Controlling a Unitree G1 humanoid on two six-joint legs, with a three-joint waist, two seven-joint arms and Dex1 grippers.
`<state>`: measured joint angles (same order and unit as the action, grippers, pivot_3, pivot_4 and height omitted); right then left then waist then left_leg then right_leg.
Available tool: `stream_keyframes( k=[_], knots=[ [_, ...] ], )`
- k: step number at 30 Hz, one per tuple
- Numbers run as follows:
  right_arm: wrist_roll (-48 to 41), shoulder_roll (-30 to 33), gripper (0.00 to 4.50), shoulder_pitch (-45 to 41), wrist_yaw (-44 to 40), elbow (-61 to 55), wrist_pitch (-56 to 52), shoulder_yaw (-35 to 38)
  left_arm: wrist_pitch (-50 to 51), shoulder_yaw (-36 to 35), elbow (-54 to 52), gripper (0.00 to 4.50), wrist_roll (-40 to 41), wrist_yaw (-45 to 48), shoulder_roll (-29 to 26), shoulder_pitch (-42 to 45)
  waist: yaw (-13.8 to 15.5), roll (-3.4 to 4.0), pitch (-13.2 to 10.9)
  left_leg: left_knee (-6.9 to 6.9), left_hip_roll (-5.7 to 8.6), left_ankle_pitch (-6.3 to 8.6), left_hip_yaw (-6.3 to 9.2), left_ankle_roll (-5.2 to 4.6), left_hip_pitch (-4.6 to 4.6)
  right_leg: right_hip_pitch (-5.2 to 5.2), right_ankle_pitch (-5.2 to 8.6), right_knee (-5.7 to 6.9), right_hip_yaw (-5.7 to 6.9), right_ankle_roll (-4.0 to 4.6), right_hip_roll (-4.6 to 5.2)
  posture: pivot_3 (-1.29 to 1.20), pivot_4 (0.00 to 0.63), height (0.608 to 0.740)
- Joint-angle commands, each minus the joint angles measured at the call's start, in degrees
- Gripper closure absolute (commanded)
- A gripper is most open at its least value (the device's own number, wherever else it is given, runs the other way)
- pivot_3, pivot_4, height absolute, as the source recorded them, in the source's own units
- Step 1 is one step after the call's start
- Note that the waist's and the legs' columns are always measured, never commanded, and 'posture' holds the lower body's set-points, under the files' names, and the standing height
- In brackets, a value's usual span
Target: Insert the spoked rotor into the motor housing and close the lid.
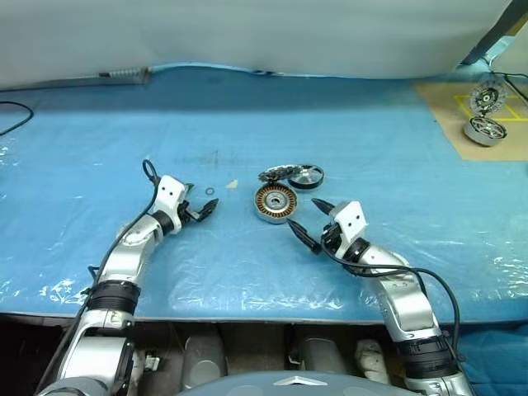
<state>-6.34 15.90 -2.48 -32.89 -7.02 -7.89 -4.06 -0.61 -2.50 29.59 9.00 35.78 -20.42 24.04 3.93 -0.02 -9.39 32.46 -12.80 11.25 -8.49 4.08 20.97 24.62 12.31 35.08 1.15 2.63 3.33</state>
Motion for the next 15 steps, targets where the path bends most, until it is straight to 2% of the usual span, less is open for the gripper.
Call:
stream_keyframes(
  k=[1,9,12,15],
  knots=[
    [0.15,-0.1,0.28,0.04,0.64,-0.43,2.47,-0.47,-4.13,0.32,5.01,0.0,-1.73,-1.07,0.7,3.45,0.06,0.0,0.0,-0.01,0.0,0.0,0.01,0.0,0.0,-0.01,-0.01,-0.02,0.01,-0.01,0.0,0.0,0.15,0.74],
    [-0.35,-0.05,0.28,-0.58,1.11,0.05,2.35,-0.83,-9.06,1.56,16.12,0.0,-4.41,-0.86,2.12,8.34,0.14,0.0,0.0,-0.04,0.02,0.0,0.01,-0.01,-0.13,-0.37,-0.04,-0.18,0.01,-0.07,0.04,0.0,0.15,0.74],
    [-0.61,-0.02,0.24,-0.73,1.23,-0.05,2.04,-0.5,-9.76,1.59,17.59,0.59,-4.84,-0.53,1.81,8.41,0.13,0.0,0.0,-0.04,0.03,0.0,0.01,-0.01,-0.13,-0.38,-0.05,-0.19,0.01,-0.08,0.05,0.0,0.15,0.74],
    [-0.8,-0.09,0.24,-0.86,1.46,-0.12,1.71,-0.33,-10.36,1.61,17.2,1.64,-5.26,-0.22,1.05,6.97,0.13,0.0,0.01,-0.06,0.03,0.0,0.01,-0.01,-0.14,-0.38,-0.05,-0.19,0.01,-0.08,0.05,0.0,0.15,0.74]
  ],
)
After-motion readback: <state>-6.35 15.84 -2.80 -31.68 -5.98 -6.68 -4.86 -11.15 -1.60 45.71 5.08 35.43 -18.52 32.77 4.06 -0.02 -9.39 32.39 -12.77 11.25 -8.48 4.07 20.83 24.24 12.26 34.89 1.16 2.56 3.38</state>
